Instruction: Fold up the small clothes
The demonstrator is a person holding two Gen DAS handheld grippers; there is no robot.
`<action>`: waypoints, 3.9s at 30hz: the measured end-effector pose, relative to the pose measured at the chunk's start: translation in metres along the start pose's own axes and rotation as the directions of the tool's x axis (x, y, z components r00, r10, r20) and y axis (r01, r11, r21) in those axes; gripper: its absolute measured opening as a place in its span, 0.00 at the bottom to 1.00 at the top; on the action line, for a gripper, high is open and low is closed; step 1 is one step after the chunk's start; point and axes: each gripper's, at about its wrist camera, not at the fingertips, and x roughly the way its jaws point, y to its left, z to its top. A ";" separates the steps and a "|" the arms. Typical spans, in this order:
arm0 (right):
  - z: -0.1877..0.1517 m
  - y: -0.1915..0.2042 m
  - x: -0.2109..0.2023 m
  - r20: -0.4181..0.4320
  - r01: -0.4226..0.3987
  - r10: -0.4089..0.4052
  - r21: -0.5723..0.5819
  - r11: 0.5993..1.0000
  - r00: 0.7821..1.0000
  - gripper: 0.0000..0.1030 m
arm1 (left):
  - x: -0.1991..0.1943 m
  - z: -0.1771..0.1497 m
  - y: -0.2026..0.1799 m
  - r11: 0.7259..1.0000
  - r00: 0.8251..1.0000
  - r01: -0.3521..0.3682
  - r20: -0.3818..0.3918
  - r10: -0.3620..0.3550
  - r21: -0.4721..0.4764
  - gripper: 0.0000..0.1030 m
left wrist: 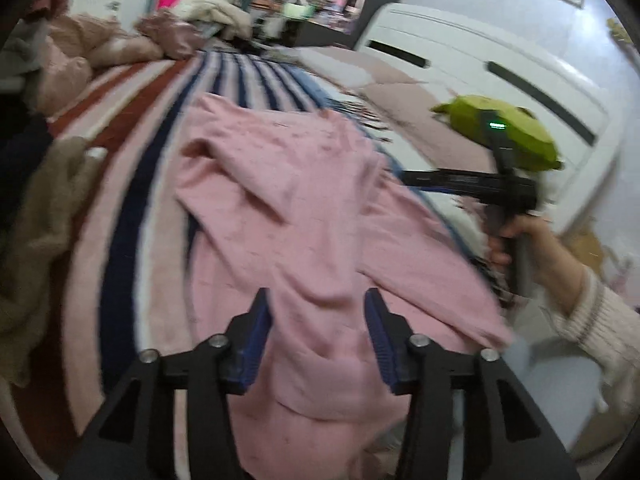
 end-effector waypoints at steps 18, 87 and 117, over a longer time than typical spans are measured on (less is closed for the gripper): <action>0.029 -0.045 0.016 0.027 0.281 -0.286 0.111 0.953 0.958 0.08 | 0.025 -0.008 0.004 0.998 0.997 -0.066 -0.044 0.066 0.003 0.47; -0.118 0.002 -0.067 -0.194 -0.239 0.233 -0.010 0.971 0.953 0.65 | 0.032 -0.014 0.021 0.992 0.985 -0.115 -0.139 0.106 -0.058 0.42; -0.066 0.046 -0.185 0.174 -0.493 0.503 -0.103 0.864 0.846 0.05 | -0.103 0.029 -0.026 0.993 0.958 0.107 0.261 -0.117 0.051 0.10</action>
